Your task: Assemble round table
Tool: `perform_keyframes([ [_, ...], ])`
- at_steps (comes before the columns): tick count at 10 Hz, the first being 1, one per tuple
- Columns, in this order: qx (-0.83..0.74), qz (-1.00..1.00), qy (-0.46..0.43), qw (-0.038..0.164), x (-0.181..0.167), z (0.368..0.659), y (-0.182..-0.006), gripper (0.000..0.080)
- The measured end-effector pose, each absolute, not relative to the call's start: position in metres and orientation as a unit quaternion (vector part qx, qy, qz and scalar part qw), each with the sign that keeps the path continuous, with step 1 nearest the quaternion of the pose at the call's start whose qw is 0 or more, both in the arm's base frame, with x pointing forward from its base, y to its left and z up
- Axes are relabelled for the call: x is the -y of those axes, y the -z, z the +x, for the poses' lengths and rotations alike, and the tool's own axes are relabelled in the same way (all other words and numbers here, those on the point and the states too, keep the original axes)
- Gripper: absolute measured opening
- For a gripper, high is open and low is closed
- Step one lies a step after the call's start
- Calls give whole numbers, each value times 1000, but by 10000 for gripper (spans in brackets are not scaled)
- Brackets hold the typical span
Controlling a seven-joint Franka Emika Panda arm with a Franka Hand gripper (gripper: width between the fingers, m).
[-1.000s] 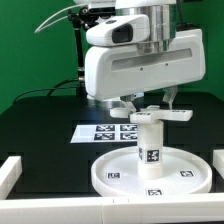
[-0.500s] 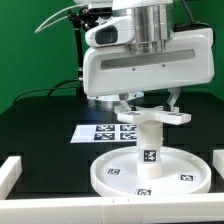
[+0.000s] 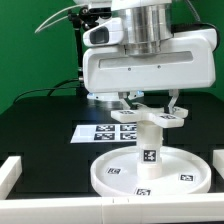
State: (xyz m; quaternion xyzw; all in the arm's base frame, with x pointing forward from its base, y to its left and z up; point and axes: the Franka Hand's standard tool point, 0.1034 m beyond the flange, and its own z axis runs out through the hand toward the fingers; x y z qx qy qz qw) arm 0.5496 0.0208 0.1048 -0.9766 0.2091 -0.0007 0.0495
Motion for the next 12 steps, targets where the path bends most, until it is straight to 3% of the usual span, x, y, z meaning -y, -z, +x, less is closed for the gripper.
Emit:
perform_keyframes([
  [1, -262, -964, 6, 51, -21, 549, -105, 448],
  [4, -401, -911, 27, 90, -15, 553, -103, 448],
  [10, -550, -829, 13, 103, -18, 554, -103, 449],
  [12, -635, -761, 19, 128, -10, 555, -103, 449],
])
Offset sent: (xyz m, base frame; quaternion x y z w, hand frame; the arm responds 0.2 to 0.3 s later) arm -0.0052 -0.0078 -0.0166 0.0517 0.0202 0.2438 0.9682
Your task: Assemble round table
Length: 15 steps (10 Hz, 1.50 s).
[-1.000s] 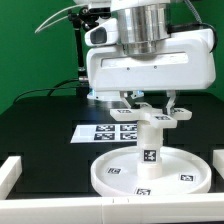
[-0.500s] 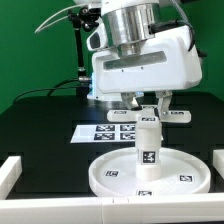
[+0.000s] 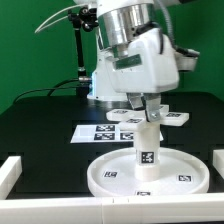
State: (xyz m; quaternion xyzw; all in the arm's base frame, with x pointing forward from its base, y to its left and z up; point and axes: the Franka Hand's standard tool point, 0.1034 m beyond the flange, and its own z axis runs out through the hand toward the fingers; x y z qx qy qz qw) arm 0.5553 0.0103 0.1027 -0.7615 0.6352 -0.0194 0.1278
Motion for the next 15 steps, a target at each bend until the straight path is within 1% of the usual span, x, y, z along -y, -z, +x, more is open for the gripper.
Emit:
perform_keyframes([
  [4, -768, -620, 11, 158, -9, 556, -103, 449],
  [8, -868, -464, -13, 174, -9, 558, -105, 449],
  [9, -884, -433, -20, 176, -11, 559, -107, 449],
  [14, -908, -379, -30, 176, -12, 560, -107, 449],
  [15, -905, -387, -30, 175, -13, 559, -107, 598],
])
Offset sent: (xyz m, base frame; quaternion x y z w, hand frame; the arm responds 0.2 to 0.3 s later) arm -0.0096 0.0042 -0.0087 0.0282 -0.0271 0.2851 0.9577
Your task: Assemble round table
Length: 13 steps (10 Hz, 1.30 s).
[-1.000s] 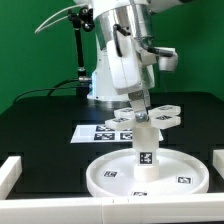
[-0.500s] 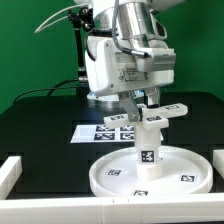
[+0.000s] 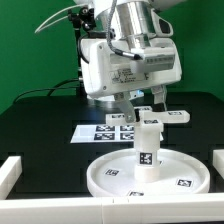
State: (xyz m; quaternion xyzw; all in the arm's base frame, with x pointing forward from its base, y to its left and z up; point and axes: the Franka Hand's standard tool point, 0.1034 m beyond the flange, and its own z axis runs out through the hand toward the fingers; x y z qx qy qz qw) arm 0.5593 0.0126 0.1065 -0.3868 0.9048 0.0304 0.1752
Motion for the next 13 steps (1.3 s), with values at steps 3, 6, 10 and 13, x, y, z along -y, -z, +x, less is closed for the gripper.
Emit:
perform_keyframes([
  [3, -885, -427, -44, 182, -22, 563, -121, 647],
  [6, -866, -458, -39, 199, -23, 570, -141, 649],
  [10, -725, -665, -44, 174, -34, 562, -136, 649],
  [13, -682, -707, -24, 187, -27, 566, -139, 649],
])
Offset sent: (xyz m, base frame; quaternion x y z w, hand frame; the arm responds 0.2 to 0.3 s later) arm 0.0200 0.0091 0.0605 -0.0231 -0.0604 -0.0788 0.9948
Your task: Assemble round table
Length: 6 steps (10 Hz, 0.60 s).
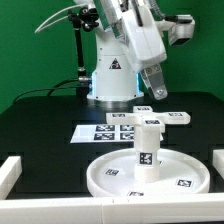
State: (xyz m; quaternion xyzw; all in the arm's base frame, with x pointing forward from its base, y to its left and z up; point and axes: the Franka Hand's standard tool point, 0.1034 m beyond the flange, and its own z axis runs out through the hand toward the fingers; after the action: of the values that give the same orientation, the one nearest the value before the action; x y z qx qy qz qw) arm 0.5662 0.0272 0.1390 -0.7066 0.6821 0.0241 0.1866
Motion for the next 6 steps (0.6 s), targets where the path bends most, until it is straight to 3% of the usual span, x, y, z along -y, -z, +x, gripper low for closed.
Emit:
perform_keyframes([
  [3, -563, -807, 2, 179, -24, 564, -137, 649],
  [5, -408, -904, -8, 130, -30, 562, -135, 649],
  [6, -341, -932, -28, 122, -36, 563, -134, 649],
])
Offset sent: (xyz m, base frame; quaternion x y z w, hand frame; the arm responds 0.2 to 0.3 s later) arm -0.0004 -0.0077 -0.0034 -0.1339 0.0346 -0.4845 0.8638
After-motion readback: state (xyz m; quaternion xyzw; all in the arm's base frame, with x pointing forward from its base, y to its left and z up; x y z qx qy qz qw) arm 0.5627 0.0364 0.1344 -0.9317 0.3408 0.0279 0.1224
